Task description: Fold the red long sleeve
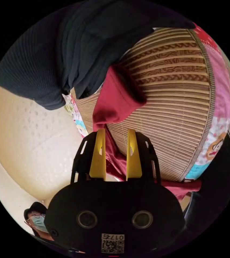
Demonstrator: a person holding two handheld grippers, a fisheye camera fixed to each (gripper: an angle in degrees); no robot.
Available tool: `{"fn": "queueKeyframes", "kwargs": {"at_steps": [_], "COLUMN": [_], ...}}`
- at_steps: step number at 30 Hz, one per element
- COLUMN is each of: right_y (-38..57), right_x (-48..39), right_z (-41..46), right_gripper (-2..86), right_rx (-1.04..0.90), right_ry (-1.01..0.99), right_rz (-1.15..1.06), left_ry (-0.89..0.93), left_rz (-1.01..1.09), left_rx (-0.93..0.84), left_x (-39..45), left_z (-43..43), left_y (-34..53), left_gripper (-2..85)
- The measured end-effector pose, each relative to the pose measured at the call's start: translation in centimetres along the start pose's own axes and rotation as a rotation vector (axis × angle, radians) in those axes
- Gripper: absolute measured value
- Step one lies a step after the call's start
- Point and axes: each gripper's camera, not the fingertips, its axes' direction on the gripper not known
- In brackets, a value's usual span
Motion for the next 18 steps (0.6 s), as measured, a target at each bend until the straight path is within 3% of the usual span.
{"fn": "queueKeyframes", "kwargs": {"at_steps": [2,7,10,15,18], "right_y": [-0.4,0.0,3.5,16.8,19.7], "right_x": [0.8,1.0,-3.9,-17.3,-21.0], "right_z": [0.3,-0.2,-0.6,-1.2,-4.1], "right_gripper": [11.1,5.6,3.8,3.0,3.0], "right_rx": [0.061,0.18,0.143,0.016,0.097], "right_ry": [0.053,0.044,0.105,0.306,0.376], "right_rz": [0.016,-0.039,-0.292,-0.991,-1.111], "left_ry": [-0.045,0.163,0.199,0.097,0.113], "left_rz": [-0.019,-0.165,-0.256,-0.265,-0.286], "left_rx": [-0.073,-0.022,-0.025,-0.137,-0.151], "left_x": [0.3,-1.3,-2.2,-2.7,-3.6], "left_z": [1.5,-0.8,-3.1,-6.7,-8.9], "left_y": [1.7,7.7,12.6,20.2,23.6], "left_gripper": [6.7,7.7,7.7,7.8,7.8]}}
